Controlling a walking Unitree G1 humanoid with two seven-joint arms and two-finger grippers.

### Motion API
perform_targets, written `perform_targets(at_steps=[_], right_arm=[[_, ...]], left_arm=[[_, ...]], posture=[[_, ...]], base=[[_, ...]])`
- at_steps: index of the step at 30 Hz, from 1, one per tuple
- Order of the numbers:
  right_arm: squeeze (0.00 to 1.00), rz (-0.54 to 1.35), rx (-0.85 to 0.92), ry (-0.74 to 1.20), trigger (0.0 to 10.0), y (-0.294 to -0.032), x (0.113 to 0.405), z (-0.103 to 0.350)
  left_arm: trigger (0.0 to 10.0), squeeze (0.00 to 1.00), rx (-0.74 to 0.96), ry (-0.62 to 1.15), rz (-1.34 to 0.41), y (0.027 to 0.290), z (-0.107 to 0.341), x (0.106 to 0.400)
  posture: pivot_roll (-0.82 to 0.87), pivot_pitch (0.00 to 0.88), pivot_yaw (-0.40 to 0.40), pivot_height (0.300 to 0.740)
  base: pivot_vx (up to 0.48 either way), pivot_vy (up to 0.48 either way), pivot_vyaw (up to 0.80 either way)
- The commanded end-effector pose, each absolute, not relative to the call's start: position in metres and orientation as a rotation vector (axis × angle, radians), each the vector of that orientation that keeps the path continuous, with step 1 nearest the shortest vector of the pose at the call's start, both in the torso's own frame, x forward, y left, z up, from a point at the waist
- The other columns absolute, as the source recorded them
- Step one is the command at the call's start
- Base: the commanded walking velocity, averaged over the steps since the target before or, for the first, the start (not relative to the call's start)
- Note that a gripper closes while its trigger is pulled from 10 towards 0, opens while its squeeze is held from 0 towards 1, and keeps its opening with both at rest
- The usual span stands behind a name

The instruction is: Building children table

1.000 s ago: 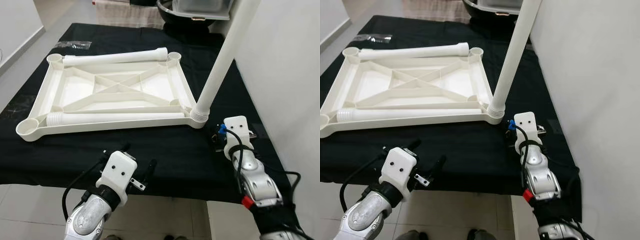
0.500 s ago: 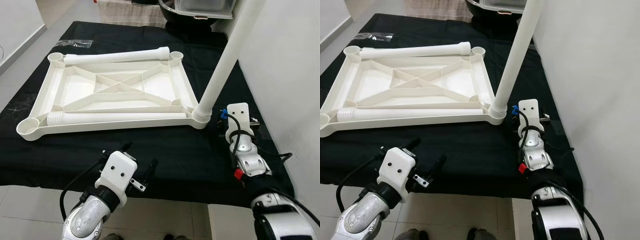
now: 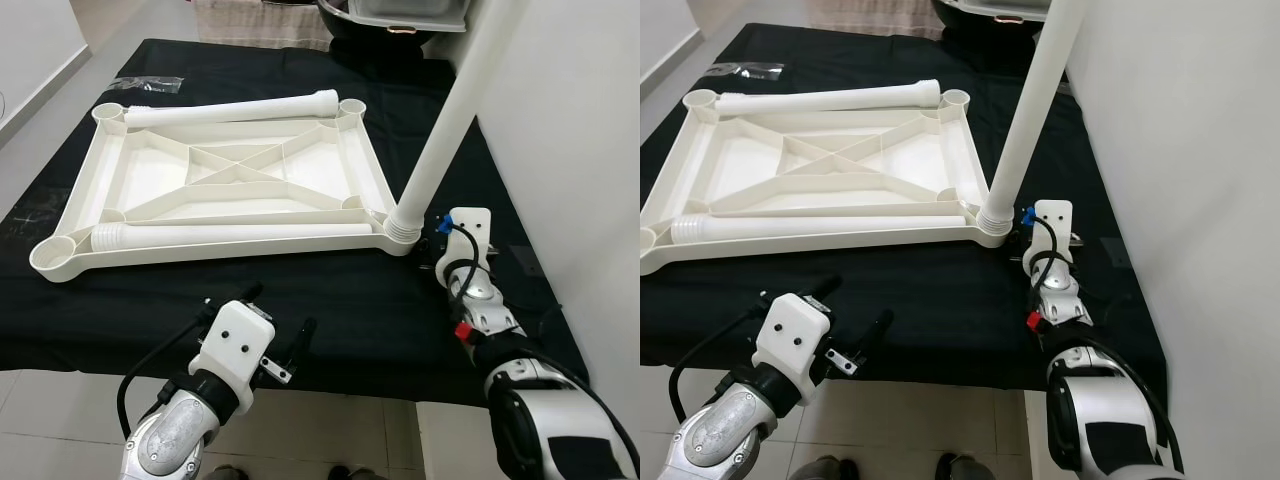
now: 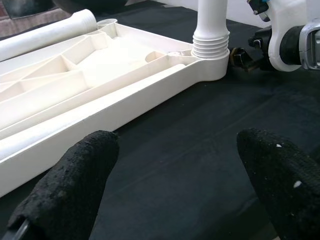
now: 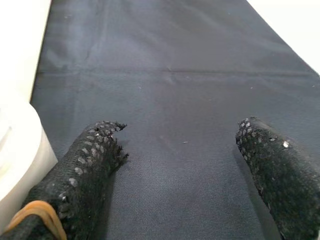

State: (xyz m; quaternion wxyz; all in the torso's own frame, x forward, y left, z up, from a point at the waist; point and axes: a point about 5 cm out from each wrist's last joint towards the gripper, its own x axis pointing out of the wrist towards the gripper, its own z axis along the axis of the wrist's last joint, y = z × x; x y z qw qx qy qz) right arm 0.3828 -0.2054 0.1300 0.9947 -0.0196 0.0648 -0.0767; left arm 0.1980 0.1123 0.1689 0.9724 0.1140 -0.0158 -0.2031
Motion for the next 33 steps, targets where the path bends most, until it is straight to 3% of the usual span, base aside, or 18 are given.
perform_targets(at_steps=[1, 10, 21, 33], right_arm=[[0.00, -0.103, -0.051, 0.113, 10.0, -0.197, 0.385, 0.132], [0.00, -0.073, -0.076, 0.086, 10.0, -0.196, 0.390, 0.142], [0.00, 0.313, -0.028, -0.019, 10.0, -0.156, 0.380, 0.137], [0.00, 0.415, 0.034, -0.158, 10.0, -0.135, 0.371, 0.160]], left_arm=[[10.0, 0.00, 0.232, -0.021, -0.420, 0.111, 0.168, 0.196], [10.0, 0.00, 0.234, -0.023, -0.421, 0.111, 0.170, 0.197], [10.0, 0.00, 0.236, -0.033, -0.433, 0.110, 0.170, 0.203], [10.0, 0.00, 0.239, -0.046, -0.437, 0.109, 0.172, 0.209]], posture=[[0.21, 0.193, -0.075, 0.740], [0.22, 0.194, -0.074, 0.740], [0.18, 0.179, -0.057, 0.740], [0.17, 0.166, -0.058, 0.740]], base=[[0.000, 0.000, 0.00], [0.000, 0.000, 0.00], [0.000, 0.000, 0.00], [0.000, 0.000, 0.00]])
